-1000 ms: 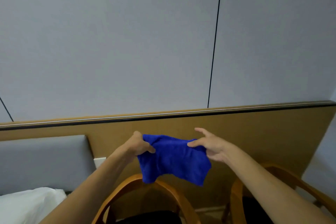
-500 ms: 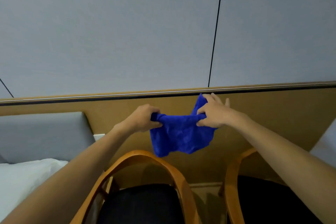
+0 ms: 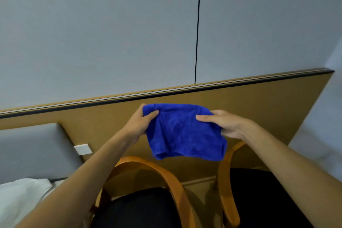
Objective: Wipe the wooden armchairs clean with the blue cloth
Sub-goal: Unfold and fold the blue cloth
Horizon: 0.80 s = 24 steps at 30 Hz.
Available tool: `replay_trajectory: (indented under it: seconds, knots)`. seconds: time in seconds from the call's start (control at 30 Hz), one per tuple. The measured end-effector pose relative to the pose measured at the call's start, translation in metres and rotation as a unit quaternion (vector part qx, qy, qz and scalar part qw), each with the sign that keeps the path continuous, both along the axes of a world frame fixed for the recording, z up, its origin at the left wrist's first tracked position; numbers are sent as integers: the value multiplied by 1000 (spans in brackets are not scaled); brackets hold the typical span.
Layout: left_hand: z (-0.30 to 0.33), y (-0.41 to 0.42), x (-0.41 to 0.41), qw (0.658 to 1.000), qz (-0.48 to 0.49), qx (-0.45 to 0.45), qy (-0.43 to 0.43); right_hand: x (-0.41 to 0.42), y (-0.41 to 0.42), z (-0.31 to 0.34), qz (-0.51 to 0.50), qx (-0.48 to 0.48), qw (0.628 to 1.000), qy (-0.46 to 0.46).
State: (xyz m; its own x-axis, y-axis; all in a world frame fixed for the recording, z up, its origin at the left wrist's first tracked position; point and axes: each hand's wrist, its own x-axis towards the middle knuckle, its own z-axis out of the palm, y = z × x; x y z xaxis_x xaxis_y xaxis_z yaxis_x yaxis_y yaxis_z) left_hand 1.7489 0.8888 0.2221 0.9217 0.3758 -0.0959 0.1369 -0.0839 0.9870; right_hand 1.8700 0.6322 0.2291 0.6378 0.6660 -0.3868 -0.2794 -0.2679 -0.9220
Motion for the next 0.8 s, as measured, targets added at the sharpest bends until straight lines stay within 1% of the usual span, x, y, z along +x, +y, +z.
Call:
replay_trajectory:
  seconds: [0.03, 0.07, 0.13, 0.17, 0.2, 0.27, 0.33, 0.37, 0.4, 0.43, 0.5, 0.53, 0.57, 0.6, 0.63, 0.67, 0.7, 0.73, 0.77, 0.8]
  knots:
    - [-7, -2, 4, 999, 15, 15, 30, -2, 2, -6, 5, -37, 999, 10]
    - [-13, -3, 9, 997, 19, 43, 55, -5, 6, -11, -8, -86, 996, -7]
    - [-21, -5, 18, 988, 21, 132, 77, -9, 18, -19, -86, -152, 982, -72]
    - [-23, -7, 22, 982, 27, 172, 76, -10, 26, -21, -123, -156, 975, -100]
    - [-22, -10, 27, 978, 33, 196, 70, -13, 36, -21, -152, -142, 971, -119]
    - [-17, -19, 35, 978, 12, 203, 48, -20, 56, -17, -172, -99, 972, -127]
    - [-11, -26, 41, 984, -69, 160, 21, -29, 72, -10, -142, -22, 985, -92]
    - [-8, -27, 42, 984, -120, 132, 10, -31, 77, -6, -134, 24, 989, -58]
    - [-6, -24, 42, 979, -161, 128, 2, -33, 81, -3, -137, 73, 988, -22]
    - [-5, -21, 43, 970, -188, 151, -8, -33, 81, -2, -144, 115, 983, 1]
    - [-6, -10, 48, 957, -181, 222, -45, -33, 77, -2, -144, 167, 975, 15]
    - [-5, -6, 53, 954, -157, 244, -71, -33, 75, -4, -149, 169, 974, -2]
    - [-4, -3, 58, 956, -130, 245, -97, -33, 73, -7, -160, 153, 974, -40]
    - [-2, -1, 64, 960, -113, 226, -117, -31, 70, -10, -179, 122, 971, -98]
    - [0, 1, 71, 969, -111, 182, -128, -31, 68, -12, -210, 79, 961, -160]
    - [3, 1, 76, 977, -123, 112, -132, -30, 64, -16, -244, 42, 948, -201]
    - [6, 0, 78, 981, -145, 28, -128, -30, 59, -21, -264, 30, 941, -210]
    - [7, -2, 80, 976, -174, -52, -118, -30, 53, -29, -264, 42, 947, -181]
    - [9, -4, 81, 965, -209, -116, -104, -30, 47, -35, -251, 76, 958, -118]
    - [9, -5, 80, 953, -243, -158, -88, -32, 42, -42, -225, 107, 967, -57]
